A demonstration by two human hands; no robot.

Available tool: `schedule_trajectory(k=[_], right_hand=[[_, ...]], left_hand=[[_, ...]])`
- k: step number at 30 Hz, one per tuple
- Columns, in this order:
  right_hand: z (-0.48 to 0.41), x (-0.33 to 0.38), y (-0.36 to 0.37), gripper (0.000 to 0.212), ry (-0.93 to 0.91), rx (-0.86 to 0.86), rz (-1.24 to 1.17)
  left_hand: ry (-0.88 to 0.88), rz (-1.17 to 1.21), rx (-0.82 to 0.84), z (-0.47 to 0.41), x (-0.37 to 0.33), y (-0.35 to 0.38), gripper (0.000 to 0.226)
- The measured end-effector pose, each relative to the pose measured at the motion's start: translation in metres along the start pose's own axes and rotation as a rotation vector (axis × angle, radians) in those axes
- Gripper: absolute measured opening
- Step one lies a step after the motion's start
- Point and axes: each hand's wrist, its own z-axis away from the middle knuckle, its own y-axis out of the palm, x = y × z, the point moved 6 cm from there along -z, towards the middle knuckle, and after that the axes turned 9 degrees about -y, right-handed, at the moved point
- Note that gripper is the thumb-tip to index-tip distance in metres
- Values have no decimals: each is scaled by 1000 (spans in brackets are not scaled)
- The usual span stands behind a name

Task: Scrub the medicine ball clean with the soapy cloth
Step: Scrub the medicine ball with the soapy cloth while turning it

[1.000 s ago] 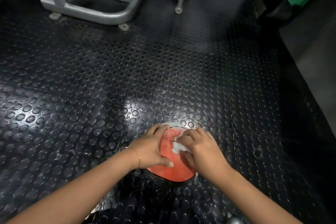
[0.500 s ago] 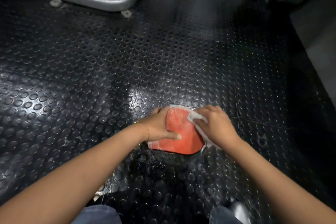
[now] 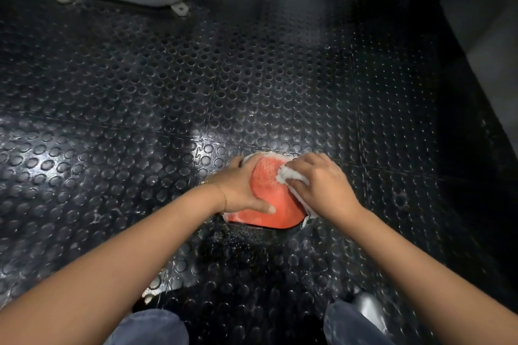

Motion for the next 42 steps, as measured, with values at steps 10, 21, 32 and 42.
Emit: schedule_trajectory(k=[10,21,32,42], right_hand=[[-4,-8,-6,25,74,28,53],[4,2,-3,25,78,-24,7],[15,16,8,28,-99,5,-19],[32,5,7,25,-7,-20,-70]], left_hand=[[-40,-32,-39,2,1,6,121],[-17,42,-54,16,1,10,120],[-53,0,103,1,-9,-1,123],[-58,20,-8,24,-5,19,121]])
